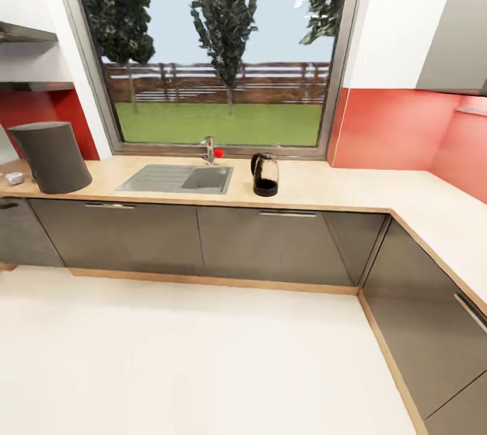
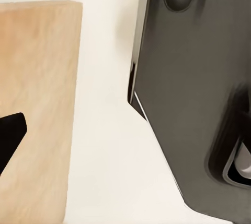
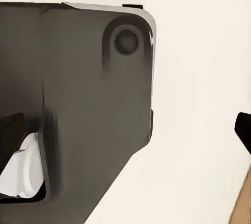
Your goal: Set up a coffee station on the kitchen countertop: keep the coffee maker on the countertop, move the bottle of coffee from the kitchen shelf to the counter next to the coffee maker, place a paper coffee filter on top of the coffee maker, put the saucer next to the coffee maker with the coffee cup on the saucer, and place the electric kettle next to the coffee maker.
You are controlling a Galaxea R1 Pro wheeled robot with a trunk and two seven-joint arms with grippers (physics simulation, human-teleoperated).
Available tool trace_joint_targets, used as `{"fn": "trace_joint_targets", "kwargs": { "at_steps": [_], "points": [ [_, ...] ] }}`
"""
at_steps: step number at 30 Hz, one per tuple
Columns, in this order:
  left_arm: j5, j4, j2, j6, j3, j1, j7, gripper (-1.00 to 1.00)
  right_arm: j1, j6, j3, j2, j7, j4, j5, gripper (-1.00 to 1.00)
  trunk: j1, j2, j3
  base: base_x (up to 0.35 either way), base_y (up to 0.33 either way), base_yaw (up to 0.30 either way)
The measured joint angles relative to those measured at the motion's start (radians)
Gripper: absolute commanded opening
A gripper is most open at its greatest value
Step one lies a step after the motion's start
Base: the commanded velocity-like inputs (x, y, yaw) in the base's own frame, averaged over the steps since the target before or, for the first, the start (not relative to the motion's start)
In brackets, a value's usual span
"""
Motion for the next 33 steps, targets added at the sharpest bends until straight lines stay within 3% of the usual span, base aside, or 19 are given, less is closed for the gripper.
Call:
{"fn": "trace_joint_targets", "kwargs": {
  "at_steps": [15, 33],
  "points": [
    [0.009, 0.0, 0.0, 0.0, 0.003, 0.0, 0.0, 1.0, 0.0, 0.0, 0.001, -0.001, 0.0, 0.0, 0.0, 1.0, 0.0, 0.0, -0.011, 0.334, -0.095, 0.245],
    [0.012, 0.0, 0.003, 0.0, 0.003, 0.0, 0.0, 1.0, 0.0, 0.002, 0.001, 0.0, 0.0, 0.0, 0.0, 1.0, 0.0, 0.0, -0.024, 0.338, -0.006, 0.245]
  ]
}}
